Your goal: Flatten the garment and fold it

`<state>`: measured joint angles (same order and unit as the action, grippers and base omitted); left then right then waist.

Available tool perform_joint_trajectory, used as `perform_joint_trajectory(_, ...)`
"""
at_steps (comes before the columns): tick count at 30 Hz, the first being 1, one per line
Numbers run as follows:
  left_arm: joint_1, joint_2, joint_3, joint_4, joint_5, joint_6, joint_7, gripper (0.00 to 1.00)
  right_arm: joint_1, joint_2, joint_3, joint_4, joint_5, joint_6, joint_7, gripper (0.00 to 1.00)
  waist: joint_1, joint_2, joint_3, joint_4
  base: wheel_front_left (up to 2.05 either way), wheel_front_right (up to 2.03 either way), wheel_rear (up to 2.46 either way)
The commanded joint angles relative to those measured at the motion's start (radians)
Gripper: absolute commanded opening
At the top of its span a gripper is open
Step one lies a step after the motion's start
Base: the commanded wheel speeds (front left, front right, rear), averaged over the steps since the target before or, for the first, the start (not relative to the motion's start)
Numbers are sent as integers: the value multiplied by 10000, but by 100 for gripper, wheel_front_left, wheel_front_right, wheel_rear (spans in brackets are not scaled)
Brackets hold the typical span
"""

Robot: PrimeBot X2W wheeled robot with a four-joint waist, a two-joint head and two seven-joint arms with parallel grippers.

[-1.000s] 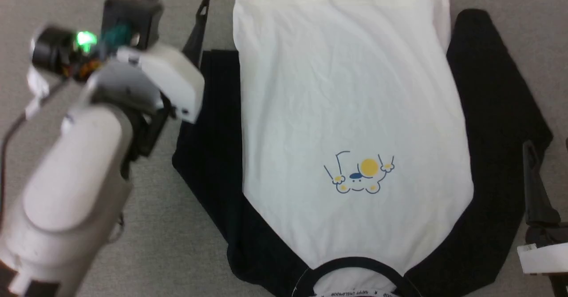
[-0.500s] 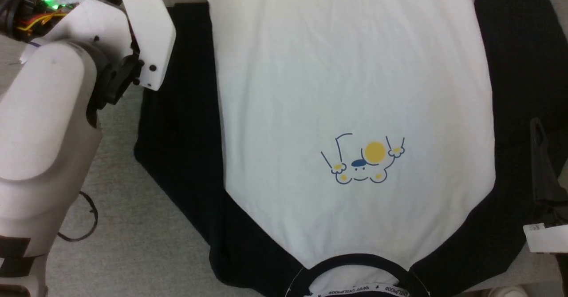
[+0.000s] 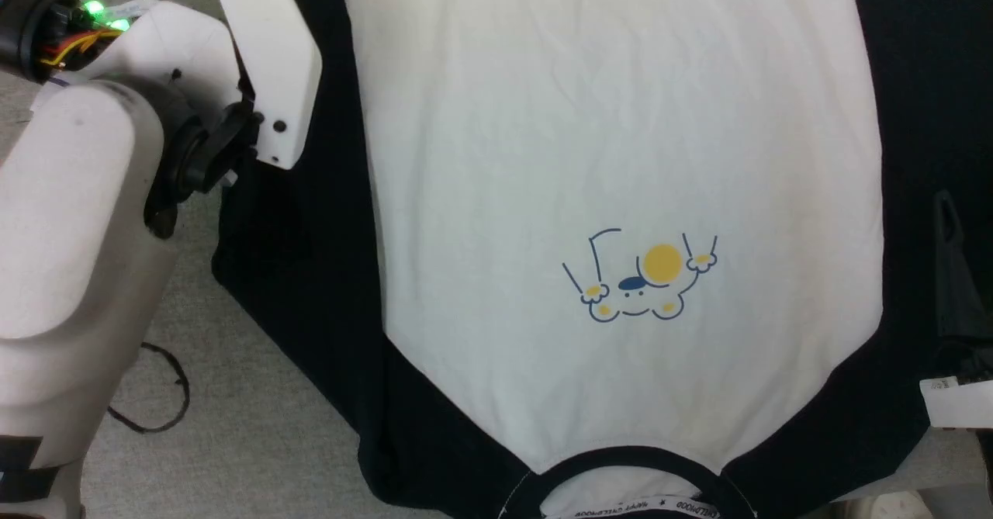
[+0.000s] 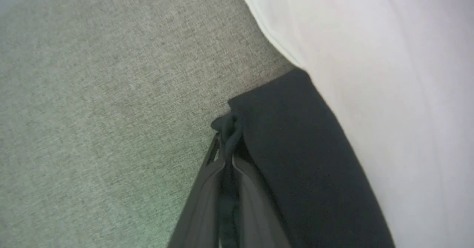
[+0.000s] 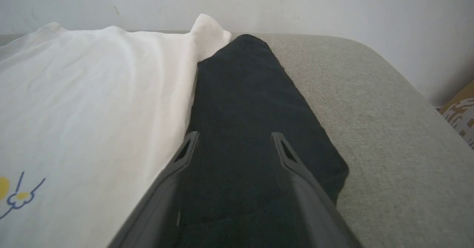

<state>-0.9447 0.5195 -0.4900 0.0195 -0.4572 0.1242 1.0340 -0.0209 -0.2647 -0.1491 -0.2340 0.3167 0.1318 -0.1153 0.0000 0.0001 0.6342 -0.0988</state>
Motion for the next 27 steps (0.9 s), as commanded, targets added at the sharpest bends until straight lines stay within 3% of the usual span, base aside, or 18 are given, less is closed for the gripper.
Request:
perform_joint_trajectory(1, 489, 50, -93, 163, -61, 58, 107, 0, -211, -45, 39, 45, 54, -11, -52, 100, 0, -1, 33, 2, 0, 0, 0)
perform_joint_trajectory(8, 468, 126, 225, 92, 333, 163, -1620, 0, -256, -33, 39, 176, 5, -11, -62, 100, 0, -1, -295, 45, 0, 0, 0)
perform_joint_trajectory(16, 1331, 191, 1176, -245, 6, 342, -4127, 0, 104, 314, -28, 287, -247, -11, 39, 100, 0, -1, -1739, 193, 0, 0, 0)
perform_joint_trajectory(27, 4680, 599, 3480, -1717, -1141, 1408, -6199, 0, 1161, 1113, -328, -19, -789, -11, 656, 100, 0, -1, -3863, 398, 0, 0, 0)
